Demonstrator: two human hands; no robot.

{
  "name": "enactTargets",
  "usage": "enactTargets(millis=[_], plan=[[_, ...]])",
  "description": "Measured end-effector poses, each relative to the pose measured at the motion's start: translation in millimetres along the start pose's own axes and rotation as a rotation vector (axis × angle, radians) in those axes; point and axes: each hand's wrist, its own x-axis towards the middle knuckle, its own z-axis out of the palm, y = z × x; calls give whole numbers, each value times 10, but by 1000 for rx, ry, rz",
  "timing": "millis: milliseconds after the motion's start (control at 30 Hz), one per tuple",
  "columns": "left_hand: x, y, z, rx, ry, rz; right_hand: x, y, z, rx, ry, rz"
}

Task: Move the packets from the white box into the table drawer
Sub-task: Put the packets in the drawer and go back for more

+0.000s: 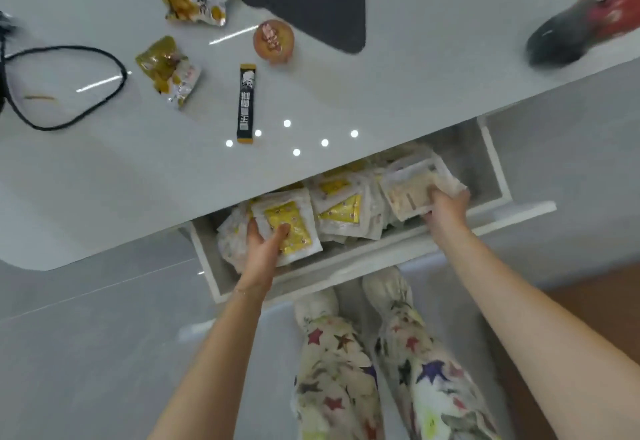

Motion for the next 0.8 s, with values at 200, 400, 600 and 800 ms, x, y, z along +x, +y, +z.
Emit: enactTargets(millis=[200, 400, 600, 800], plan=[[205, -372, 335, 28, 106, 92, 443, 268, 140, 19, 11, 29], [-64, -361, 269, 149, 193, 278, 81, 127, 88, -375, 56, -104], [-805, -22, 29, 438, 239, 430, -957, -183, -97, -934, -246, -639], [-1835, 476, -302, 886, 354, 565, -2047, -834, -332, -1449, -377, -1044]])
